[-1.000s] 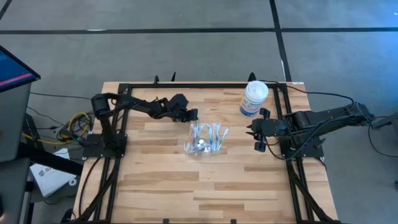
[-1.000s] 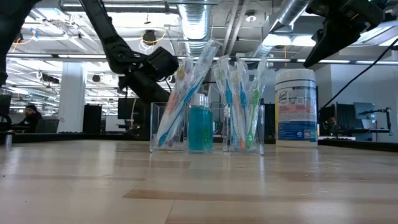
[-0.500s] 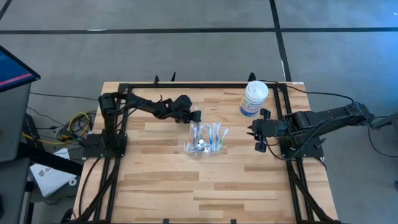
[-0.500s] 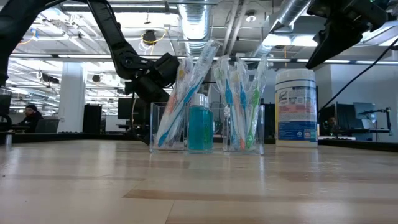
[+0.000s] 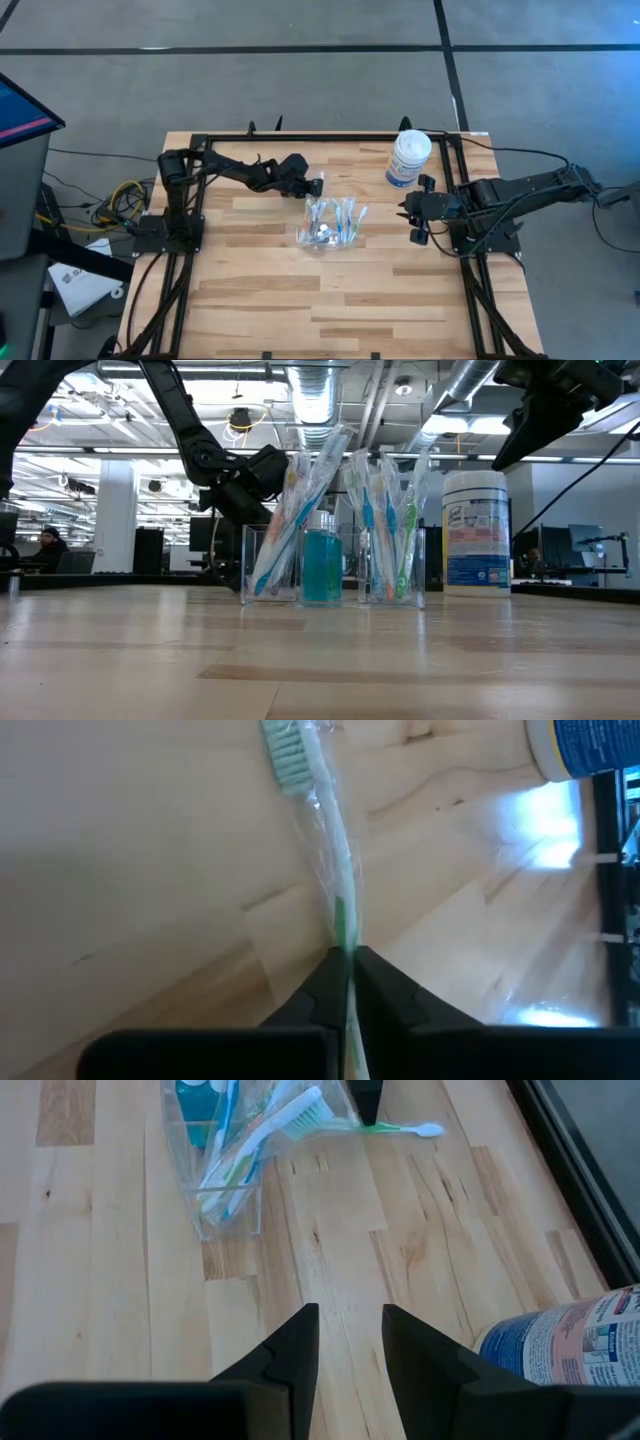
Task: Pick & Place toothbrushing station
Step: Put the green toothbrush into the transparent organizer
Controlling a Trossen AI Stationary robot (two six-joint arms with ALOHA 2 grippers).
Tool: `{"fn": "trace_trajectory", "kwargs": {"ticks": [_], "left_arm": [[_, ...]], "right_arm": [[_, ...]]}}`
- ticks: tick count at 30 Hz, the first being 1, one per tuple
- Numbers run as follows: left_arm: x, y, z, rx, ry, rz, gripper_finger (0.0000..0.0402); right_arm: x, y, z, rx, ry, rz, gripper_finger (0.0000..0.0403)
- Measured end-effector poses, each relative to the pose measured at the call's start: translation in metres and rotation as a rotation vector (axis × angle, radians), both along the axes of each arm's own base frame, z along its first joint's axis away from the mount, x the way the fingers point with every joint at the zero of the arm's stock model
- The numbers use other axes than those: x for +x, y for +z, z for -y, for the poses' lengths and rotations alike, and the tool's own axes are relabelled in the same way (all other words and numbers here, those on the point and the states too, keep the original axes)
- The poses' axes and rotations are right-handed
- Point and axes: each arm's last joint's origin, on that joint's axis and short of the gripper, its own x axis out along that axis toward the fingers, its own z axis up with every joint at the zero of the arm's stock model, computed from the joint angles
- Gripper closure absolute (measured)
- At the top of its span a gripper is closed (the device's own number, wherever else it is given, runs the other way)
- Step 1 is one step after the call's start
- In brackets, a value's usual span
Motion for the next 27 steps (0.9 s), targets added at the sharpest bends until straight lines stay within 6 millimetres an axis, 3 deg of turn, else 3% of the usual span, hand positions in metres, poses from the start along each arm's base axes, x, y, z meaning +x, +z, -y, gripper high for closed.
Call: {"fn": "trace_trajectory", "kwargs": {"ticks": [14,27], "left_arm": [[-0.006,0.046,0.0,0.23,-0.004,0.05,0.0401],[-0.04,0.077,0.014,0.402,0.04,0.08,0.0401]], "right_arm": [[0.0,0.0,0.0,0.01,-0.01,0.006,0.03],[0.003,0.003,0.0,0.018,-0.015,0.046,0.03]]}}
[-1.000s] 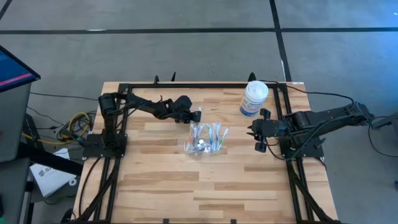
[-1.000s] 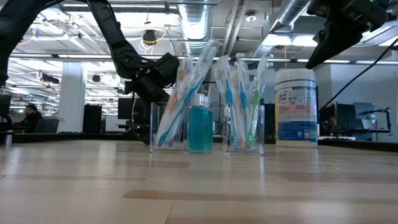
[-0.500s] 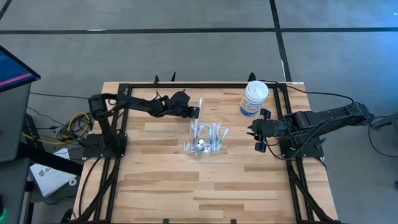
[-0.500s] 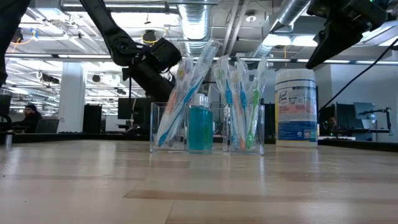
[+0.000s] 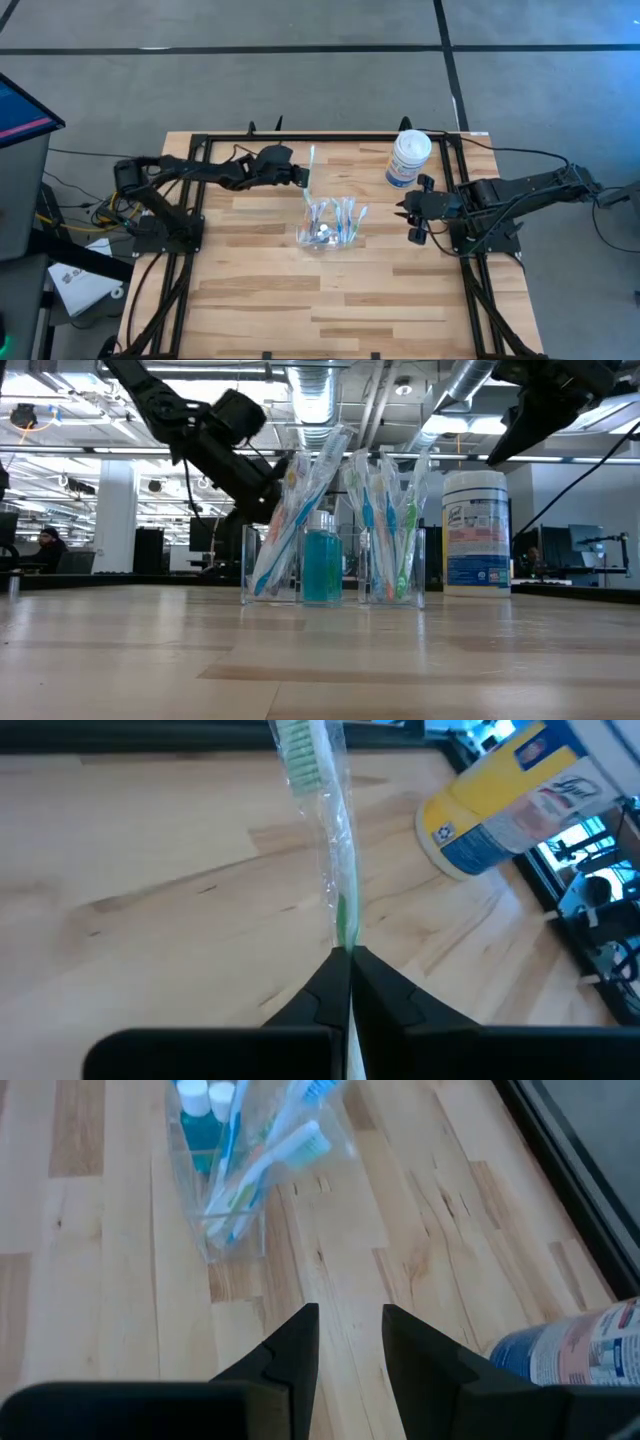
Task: Pick & Place toothbrushing station
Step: Put the green toothbrush into the transparent organizer
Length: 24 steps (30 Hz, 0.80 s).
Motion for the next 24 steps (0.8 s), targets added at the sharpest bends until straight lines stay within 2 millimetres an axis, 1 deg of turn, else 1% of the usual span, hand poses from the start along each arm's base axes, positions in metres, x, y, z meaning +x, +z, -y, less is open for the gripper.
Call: {"fn": "trace_trajectory", "kwargs": {"ticks": [7,13,16,20,24], "left_arm": [[-0.032,0.015,0.022,0.086,0.022,0.048,0.0401],[-0.053,0.018,0.045,0.155,0.017,0.164,0.0401],[-0.059,0.012,0.058,0.175,0.0,0.21,0.0401],[-0.064,0.006,0.072,0.2,-0.031,0.271,0.0401],[-0.064,0.003,0.082,0.232,-0.037,0.259,0.0401]], "right_arm": [[0.003,0.003,0.0,0.008,-0.004,0.045,0.03],[0.005,0.005,0.001,0.017,-0.049,0.085,0.03],[0.006,0.006,0.001,0.01,-0.061,0.109,0.03],[0.007,0.008,0.001,0.003,-0.07,0.127,0.03],[0.009,0.01,0.001,0.01,-0.07,0.156,0.03]]}}
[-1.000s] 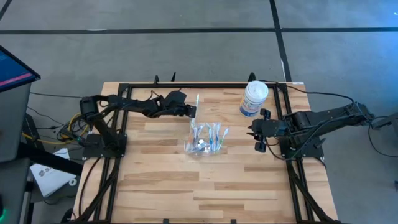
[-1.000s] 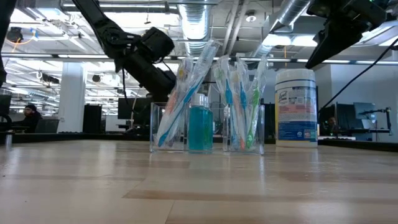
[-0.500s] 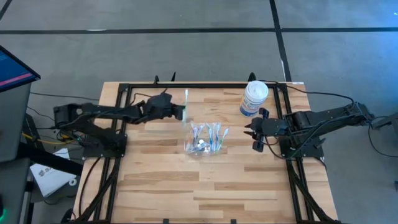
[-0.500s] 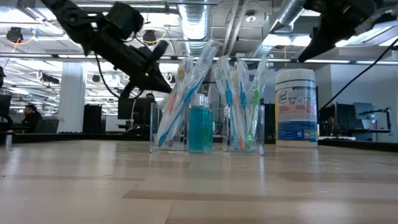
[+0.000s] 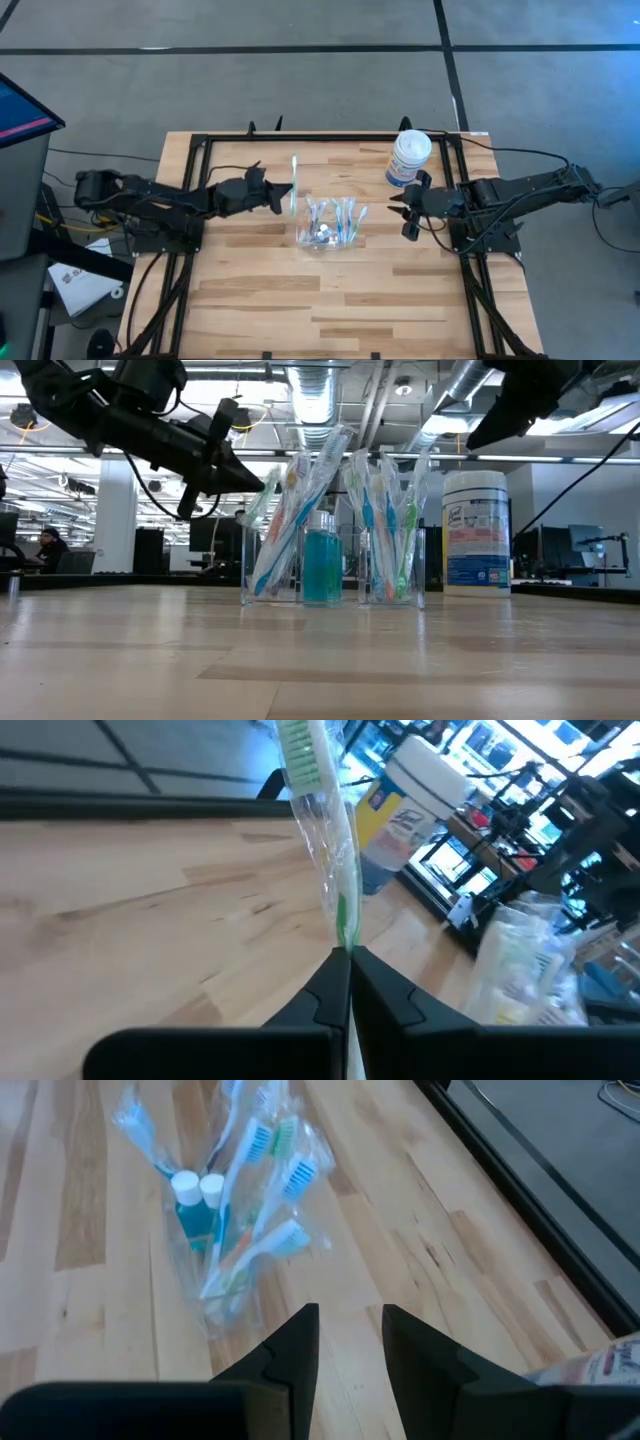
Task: Pick & Place toothbrushing station
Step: Put the green toothbrush into the transparent organizer
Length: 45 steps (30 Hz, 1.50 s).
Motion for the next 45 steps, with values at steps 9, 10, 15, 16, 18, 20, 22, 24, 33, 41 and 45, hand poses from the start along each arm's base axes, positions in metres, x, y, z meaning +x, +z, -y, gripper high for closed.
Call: {"fn": "trace_trajectory", "kwargs": {"ticks": [9,10,15,16,18,20,22,24,33,41,45], "left_arm": [[0.004,0.005,0.024,0.08,-0.074,0.022,0.0401],[0.004,0.005,0.027,0.086,-0.076,0.021,0.0401],[0.003,0.007,0.042,0.142,-0.098,0.016,0.0401],[0.003,0.008,0.046,0.155,-0.1,0.017,0.0401],[0.003,0.009,0.052,0.189,-0.111,0.018,0.0401],[0.003,0.011,0.057,0.228,-0.133,0.019,0.0401],[0.003,0.013,0.062,0.251,-0.148,0.029,0.0401],[0.003,0.015,0.066,0.264,-0.161,0.046,0.0401],[0.019,-0.004,0.081,0.418,-0.168,0.047,0.0401],[0.031,-0.032,0.085,0.528,-0.195,0.023,0.0401],[0.033,-0.038,0.086,0.56,-0.205,0.002,0.0401]], "right_arm": [[0.001,0.001,0.0,0.008,-0.01,0.014,0.03],[0.001,0.001,0.0,0.009,-0.01,0.014,0.03],[0.001,0.001,0.0,0.01,-0.011,0.015,0.03],[0.001,0.001,0.0,0.011,-0.012,0.015,0.03],[0.001,0.001,0.0,0.011,-0.012,0.016,0.03],[0.001,0.001,0.0,0.011,-0.012,0.016,0.03],[0.001,0.001,0.0,0.013,-0.012,0.022,0.03],[0.002,0.003,0.0,0.016,-0.012,0.04,0.03],[0.006,0.007,-0.001,0.029,-0.011,0.104,0.03],[0.006,0.008,-0.001,0.031,-0.009,0.114,0.03],[0.006,0.008,-0.001,0.031,-0.009,0.114,0.03]]}}
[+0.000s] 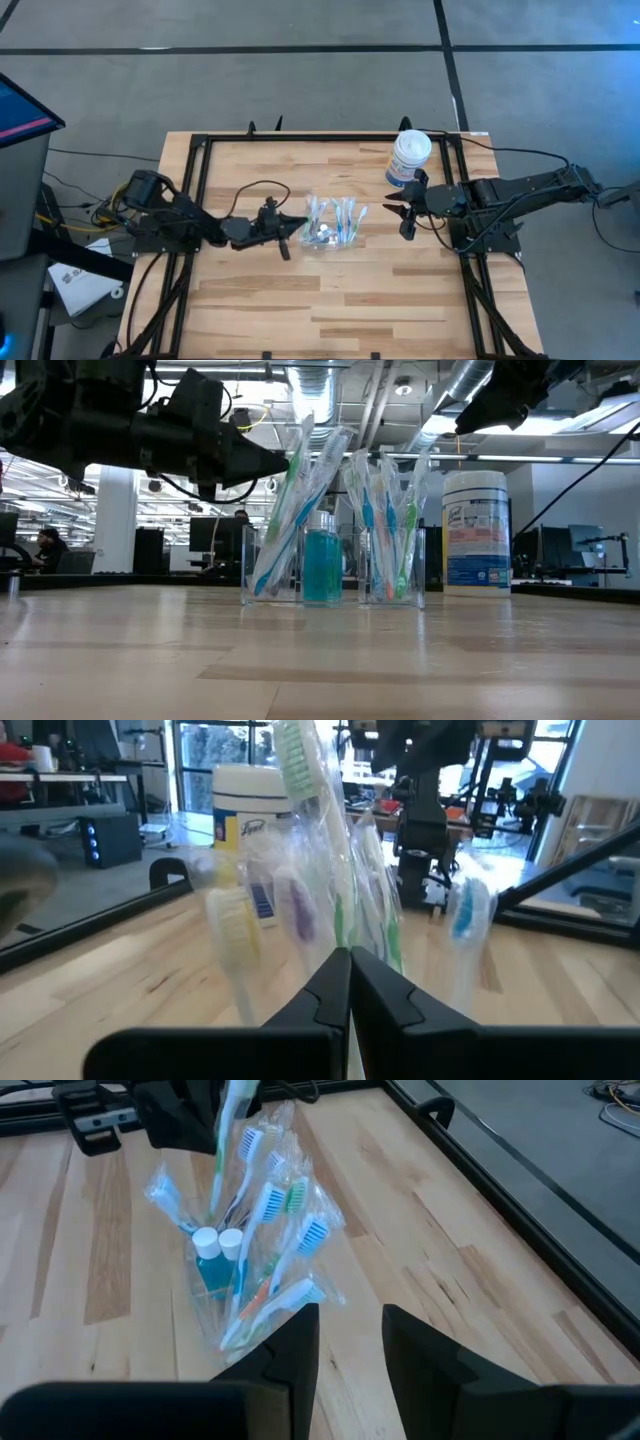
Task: Pick & Place toothbrushing station
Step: Put the green toothbrush into the transparent organizer
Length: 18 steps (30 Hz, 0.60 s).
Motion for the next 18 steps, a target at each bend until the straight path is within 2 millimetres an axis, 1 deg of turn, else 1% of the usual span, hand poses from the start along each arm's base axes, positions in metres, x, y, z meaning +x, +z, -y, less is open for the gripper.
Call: {"fn": "trace_trajectory", "kwargs": {"ticks": [9,13,18], "left_arm": [[-0.002,-0.001,0.012,0.025,-0.063,-0.012,0.0401],[-0.002,-0.007,0.015,0.024,-0.055,-0.033,0.0401],[-0.001,-0.02,0.016,0.005,-0.047,-0.074,0.0401]], "right_arm": [[0.0,0.0,0.0,0.0,0.0,-0.001,0.03],[0.0,0.0,0.0,0.0,0.0,-0.002,0.03],[0.001,-0.002,0.0,-0.004,0.0,-0.02,0.03]]}}
